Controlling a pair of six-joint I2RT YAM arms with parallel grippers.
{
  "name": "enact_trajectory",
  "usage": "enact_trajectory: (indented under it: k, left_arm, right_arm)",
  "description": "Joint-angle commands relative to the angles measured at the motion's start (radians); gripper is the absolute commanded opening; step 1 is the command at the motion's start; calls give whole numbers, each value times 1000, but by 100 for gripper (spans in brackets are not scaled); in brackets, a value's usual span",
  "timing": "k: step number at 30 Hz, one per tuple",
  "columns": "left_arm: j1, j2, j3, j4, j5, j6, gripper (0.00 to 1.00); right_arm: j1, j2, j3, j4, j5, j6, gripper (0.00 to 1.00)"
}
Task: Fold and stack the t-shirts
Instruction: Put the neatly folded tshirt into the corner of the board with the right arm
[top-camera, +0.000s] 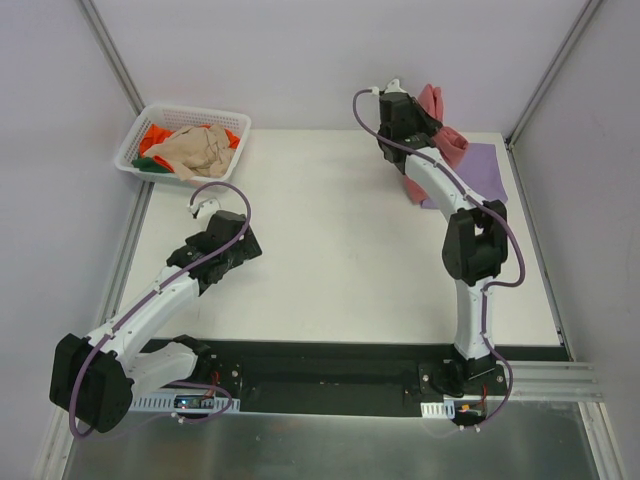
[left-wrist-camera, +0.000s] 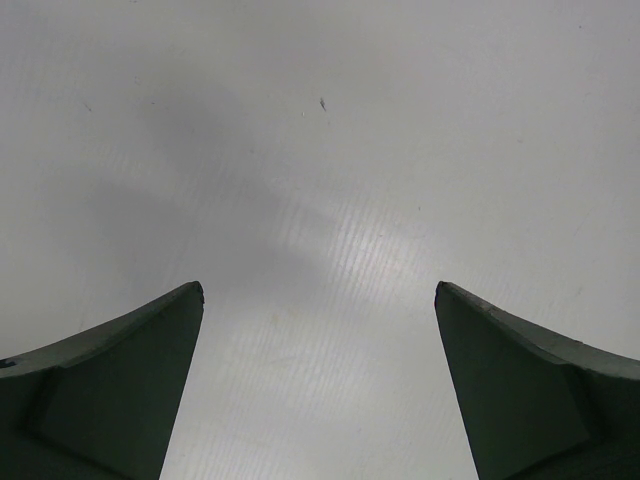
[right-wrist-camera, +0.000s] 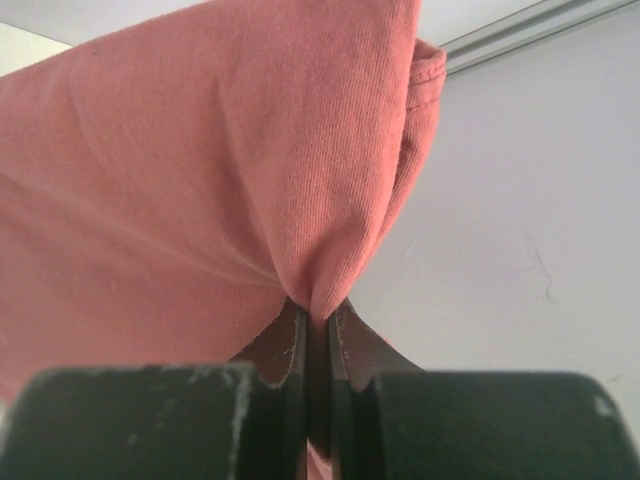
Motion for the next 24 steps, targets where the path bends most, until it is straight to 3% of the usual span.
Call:
enact_trajectory:
  k: [1, 17, 24]
  left_arm:
    - [-4, -2, 27, -10, -17, 7, 99]
    - [-4, 20, 35, -10, -23, 10, 99]
    - [-4, 35, 45, -10, -28, 11, 99]
  right_arm:
    - [-18, -89, 90, -49, 23, 56, 0]
    - [-96, 18, 158, -100, 9, 132, 0]
    - [-144, 38, 135, -149, -130, 221, 0]
